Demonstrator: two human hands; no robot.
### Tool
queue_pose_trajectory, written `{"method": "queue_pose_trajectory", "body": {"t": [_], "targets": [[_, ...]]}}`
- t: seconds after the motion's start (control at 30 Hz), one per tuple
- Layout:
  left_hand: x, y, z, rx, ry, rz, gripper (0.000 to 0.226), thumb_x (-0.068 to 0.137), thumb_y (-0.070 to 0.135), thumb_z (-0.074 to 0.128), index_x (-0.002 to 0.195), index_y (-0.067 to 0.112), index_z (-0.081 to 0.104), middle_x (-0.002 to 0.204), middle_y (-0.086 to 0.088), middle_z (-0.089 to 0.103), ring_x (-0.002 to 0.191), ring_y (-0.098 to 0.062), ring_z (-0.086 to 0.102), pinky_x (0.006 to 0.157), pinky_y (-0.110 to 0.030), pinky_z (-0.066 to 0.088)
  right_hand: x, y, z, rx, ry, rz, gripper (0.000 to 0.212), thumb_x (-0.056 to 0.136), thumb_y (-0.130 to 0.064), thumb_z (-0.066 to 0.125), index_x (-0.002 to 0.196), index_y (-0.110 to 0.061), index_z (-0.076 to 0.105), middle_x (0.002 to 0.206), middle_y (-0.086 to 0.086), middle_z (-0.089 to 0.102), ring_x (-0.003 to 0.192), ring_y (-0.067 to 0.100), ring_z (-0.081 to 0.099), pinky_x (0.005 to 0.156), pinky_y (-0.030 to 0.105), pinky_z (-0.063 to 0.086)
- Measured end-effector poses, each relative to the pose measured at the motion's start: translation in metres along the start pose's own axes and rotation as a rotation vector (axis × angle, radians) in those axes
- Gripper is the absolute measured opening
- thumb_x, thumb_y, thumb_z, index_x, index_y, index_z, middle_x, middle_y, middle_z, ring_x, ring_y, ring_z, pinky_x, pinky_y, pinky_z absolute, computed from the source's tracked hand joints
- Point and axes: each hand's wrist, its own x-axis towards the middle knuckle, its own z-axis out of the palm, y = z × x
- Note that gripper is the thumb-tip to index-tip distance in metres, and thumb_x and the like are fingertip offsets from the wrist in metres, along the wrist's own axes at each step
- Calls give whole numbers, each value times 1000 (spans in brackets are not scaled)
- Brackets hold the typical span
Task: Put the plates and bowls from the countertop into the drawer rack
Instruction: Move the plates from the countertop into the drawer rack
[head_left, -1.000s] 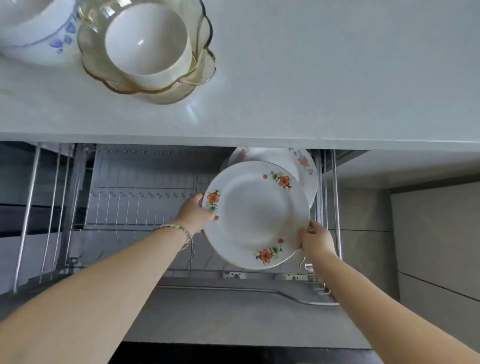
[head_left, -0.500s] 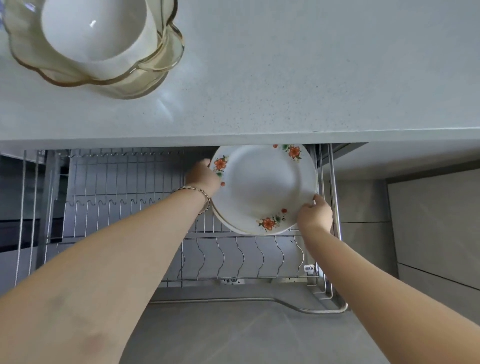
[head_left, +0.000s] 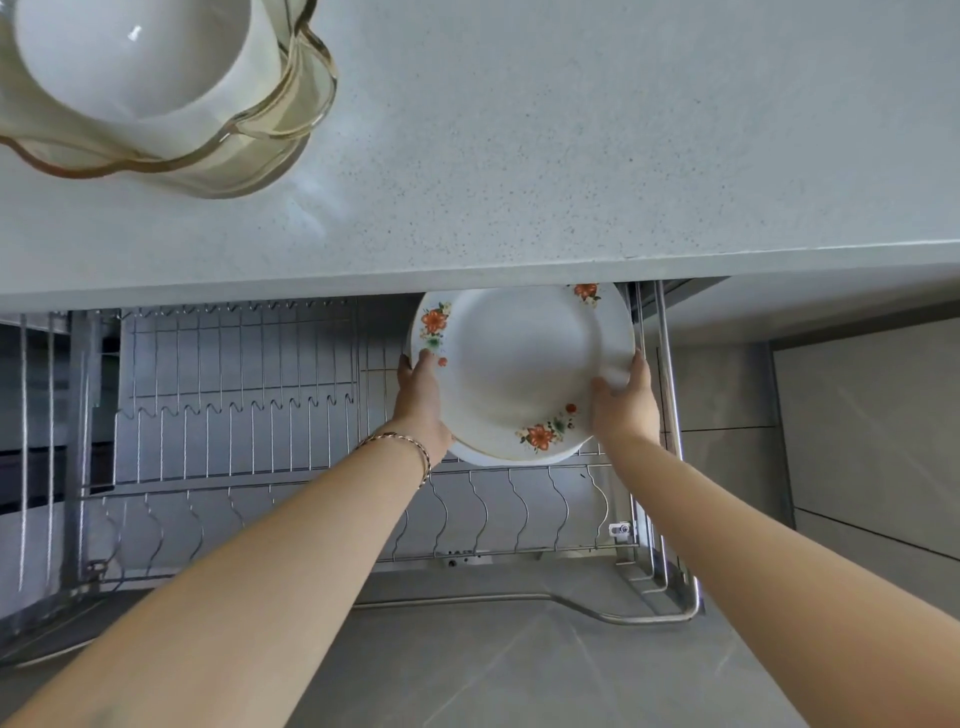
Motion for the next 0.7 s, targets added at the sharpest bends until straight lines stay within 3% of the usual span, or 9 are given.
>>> {"method": "queue_pose_trajectory", "body": {"t": [0.1,0.23,0.3,0.4,0.47,0.5,0.57,0.63,0.7], "targets": [[17,-6,-5,-20,-49,-14,69,69,57,47,137,44,38,136,4,56,118,-27,56,103,-56,40,-1,5,-1,4,5,-14,62,95,-16,42,150,-22,15,122,14,60,96,31,56,83,34,45],[-20,5,2,148,42,22,48,94,44,35,140,30,34,134,0,50,121,-30,50,102,-53,40,2,8,-1,-30,-22,-10,60,95,-15,41,149,-21,16,117,12,60,83,22,46,74,28,38],[-35,5,2,403,140,37,48,97,38,32,139,14,34,133,-10,50,118,-33,51,93,-45,44,0,5,-6,-131,-68,9,49,94,-13,41,142,-13,32,101,10,57,81,23,47,70,28,38],[-70,8,-4,898,192,171,45,93,19,43,133,3,32,133,-20,42,112,-37,55,87,-40,50,-10,2,-24,-309,-223,100,29,93,-26,43,102,-2,57,72,7,54,63,22,53,60,28,46],[-99,15,-3,1225,116,353,44,90,13,45,132,7,36,133,-16,40,112,-34,54,88,-37,50,-18,0,-46,-346,-352,142,32,93,-31,45,77,-5,52,57,5,49,43,16,51,49,24,47],[-114,20,2,1347,52,439,41,90,13,44,131,9,40,132,-14,43,111,-32,54,86,-33,48,-23,-1,-59,-383,-384,139,32,93,-32,46,74,-6,51,54,5,48,40,15,50,47,21,45],[-149,34,20,1454,-119,516,32,93,13,40,123,10,51,125,-8,53,100,-24,56,70,-23,43,-38,-7,-94,-489,-390,96,25,93,-27,47,80,-6,53,63,8,55,61,23,62,55,24,47],[-182,42,47,1508,-256,560,24,92,11,37,104,11,58,100,-5,57,73,-17,50,54,-23,35,-53,-14,-135,-617,-339,-6,18,93,-19,47,90,-6,58,80,12,60,84,27,63,64,27,47],[-216,46,81,1559,-326,632,22,89,7,37,75,15,51,74,-2,46,57,-15,37,57,-25,31,-67,-17,-183,-564,-293,-40,25,92,-24,45,87,-4,59,81,11,59,72,24,57,62,25,43]]}}
